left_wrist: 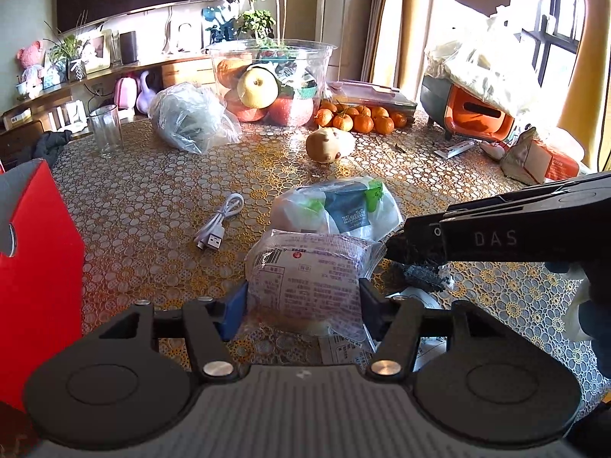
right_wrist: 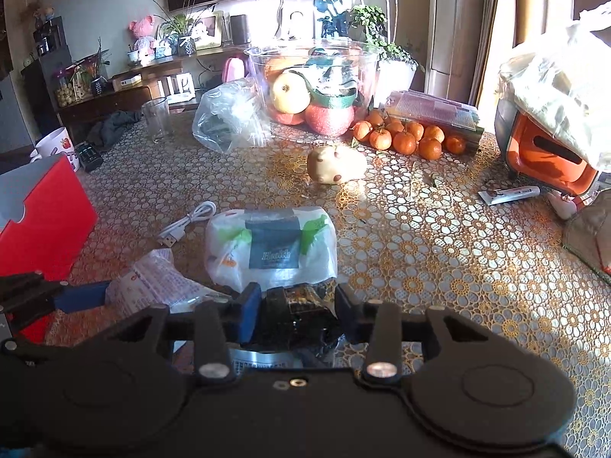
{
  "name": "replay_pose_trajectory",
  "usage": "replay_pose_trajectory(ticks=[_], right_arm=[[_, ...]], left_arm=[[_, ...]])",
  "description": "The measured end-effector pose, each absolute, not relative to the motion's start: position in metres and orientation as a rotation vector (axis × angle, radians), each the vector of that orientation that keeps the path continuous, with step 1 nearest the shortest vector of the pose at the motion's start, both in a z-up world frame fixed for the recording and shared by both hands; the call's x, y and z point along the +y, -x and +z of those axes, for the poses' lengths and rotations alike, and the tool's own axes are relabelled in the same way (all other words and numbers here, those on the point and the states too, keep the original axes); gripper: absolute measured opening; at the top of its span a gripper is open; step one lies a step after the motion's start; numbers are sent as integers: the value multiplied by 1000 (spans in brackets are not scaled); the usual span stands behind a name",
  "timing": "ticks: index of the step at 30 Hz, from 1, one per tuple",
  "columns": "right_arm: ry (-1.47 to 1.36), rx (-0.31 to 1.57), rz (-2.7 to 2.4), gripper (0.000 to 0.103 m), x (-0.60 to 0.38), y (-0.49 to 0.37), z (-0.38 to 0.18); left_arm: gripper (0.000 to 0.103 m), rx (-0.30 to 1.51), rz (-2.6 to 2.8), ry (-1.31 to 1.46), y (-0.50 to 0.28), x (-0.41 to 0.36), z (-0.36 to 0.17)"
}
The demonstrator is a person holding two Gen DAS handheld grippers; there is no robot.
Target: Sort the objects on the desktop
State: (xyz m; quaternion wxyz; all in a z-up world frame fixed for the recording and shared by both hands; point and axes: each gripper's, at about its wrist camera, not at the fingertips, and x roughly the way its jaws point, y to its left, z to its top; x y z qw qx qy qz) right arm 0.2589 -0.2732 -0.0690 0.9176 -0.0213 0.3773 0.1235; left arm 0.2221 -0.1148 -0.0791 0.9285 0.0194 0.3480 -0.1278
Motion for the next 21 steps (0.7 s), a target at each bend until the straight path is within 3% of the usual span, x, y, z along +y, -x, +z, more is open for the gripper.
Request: replay_pose_trajectory(ticks=[5,21], right_arm=[[54,783,255,36,-271,-251,-65],[33,728,305,36,-259,-214,-29]], left_arm=[[59,713,-254,-32,-211,-111,-72],[59,705,-248,-18,-175,-95,-39]])
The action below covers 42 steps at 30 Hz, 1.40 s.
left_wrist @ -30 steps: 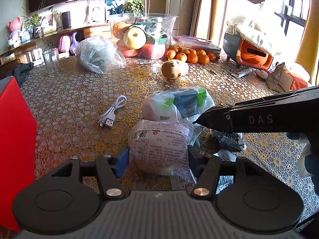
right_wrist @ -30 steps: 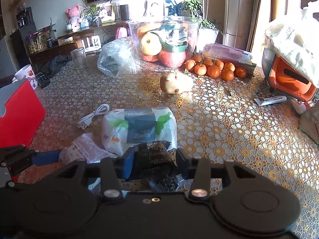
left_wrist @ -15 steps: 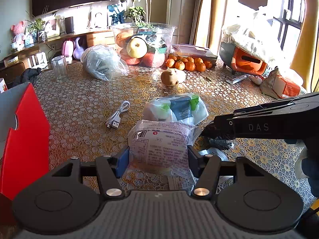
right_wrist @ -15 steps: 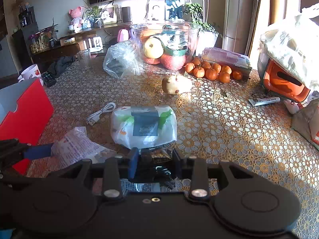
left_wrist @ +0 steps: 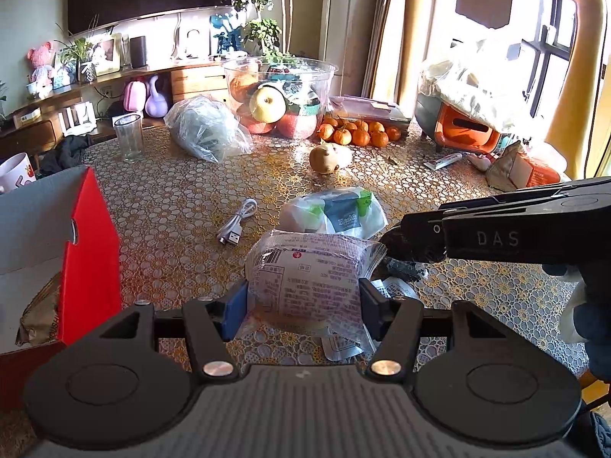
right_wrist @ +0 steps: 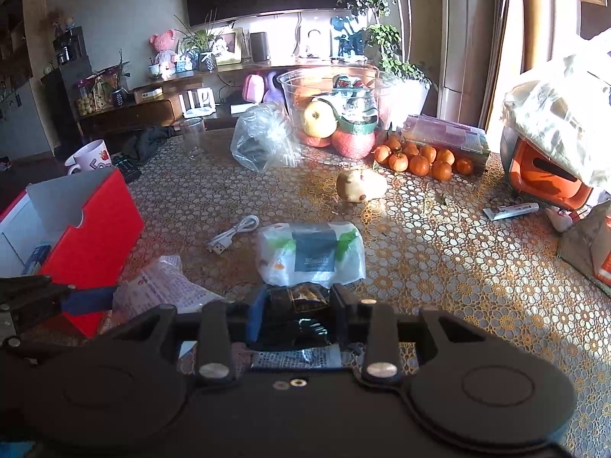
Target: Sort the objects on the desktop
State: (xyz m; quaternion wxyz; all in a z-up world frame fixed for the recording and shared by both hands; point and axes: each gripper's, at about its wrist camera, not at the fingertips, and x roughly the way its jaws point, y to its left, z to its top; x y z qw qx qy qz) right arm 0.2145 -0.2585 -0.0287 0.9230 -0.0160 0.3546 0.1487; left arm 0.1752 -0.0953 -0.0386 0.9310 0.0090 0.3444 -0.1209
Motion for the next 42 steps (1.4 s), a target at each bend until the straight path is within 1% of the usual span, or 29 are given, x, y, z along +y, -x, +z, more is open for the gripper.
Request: replay_pose_trajectory(ticks=[12,21,42], right_arm=[[43,661,368,36,-228,-182,6],[54,618,436,36,-190,-168,25],[90,592,573,36,-95,-170,40]], left_arm=[[59,677,-203,-10,-142,-66,-4],[59,652,-149,6,-119,-28,18],[59,630,5,44,-107,76,42]])
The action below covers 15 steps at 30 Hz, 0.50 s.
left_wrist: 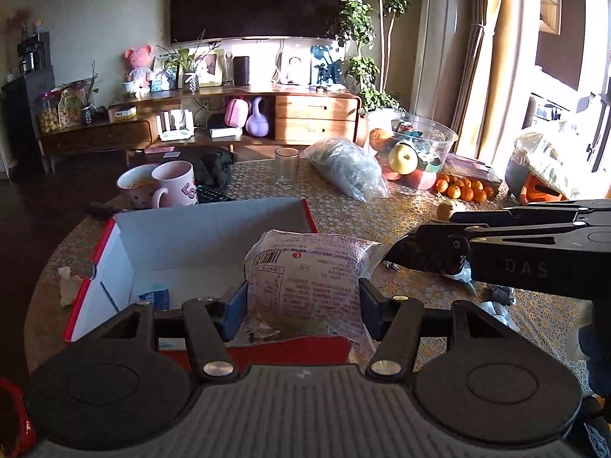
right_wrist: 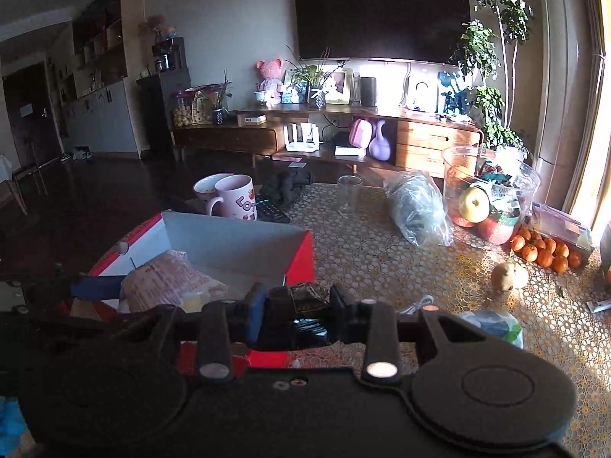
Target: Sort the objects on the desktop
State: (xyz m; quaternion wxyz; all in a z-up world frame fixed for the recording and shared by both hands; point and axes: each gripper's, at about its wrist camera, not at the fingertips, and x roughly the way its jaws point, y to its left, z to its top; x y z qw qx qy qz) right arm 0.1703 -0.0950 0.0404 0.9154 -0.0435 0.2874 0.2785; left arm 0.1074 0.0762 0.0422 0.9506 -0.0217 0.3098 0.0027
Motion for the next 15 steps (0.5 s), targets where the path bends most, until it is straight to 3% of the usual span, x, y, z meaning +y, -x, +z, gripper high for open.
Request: replay_pose_trajectory(ticks=[15], right_arm=[[138,604,660,36,-39,-182,39]], left_arm=[[59,691,75,50,-125,130,34]])
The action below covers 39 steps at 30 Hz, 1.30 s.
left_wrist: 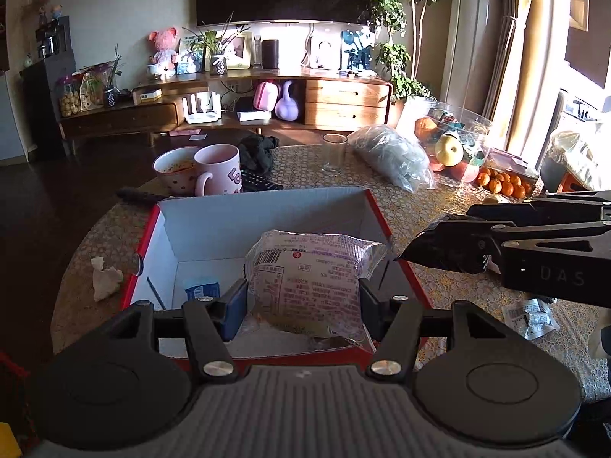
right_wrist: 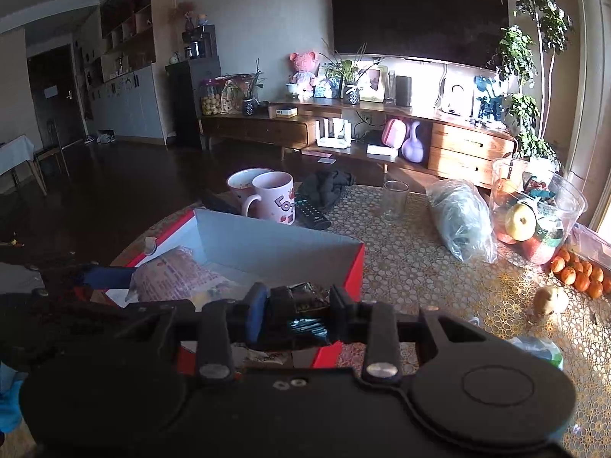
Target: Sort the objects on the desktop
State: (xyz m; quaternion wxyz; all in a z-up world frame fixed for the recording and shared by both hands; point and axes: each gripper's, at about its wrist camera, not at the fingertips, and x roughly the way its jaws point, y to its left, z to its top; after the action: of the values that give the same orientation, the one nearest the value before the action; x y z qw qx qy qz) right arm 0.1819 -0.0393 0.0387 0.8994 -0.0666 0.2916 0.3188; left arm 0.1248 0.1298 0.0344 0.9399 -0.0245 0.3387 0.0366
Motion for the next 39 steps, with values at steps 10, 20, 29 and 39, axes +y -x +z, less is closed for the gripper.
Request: replay_pose_trajectory(ticks=[10,20,29,39], right_arm=[[198,644,696,36,-11,-193,31],[241,746,757,36,15,-207,20],[279,815,808,36,39,-215,14],[298,868,832,36,56,-218,-3]], left_arm=[[59,744,103,24,-147,163,24],[59,786,115,13,-164,184,15],[59,844,117,-4,-185,202,7],[59,897,123,33,-218,207,-9]])
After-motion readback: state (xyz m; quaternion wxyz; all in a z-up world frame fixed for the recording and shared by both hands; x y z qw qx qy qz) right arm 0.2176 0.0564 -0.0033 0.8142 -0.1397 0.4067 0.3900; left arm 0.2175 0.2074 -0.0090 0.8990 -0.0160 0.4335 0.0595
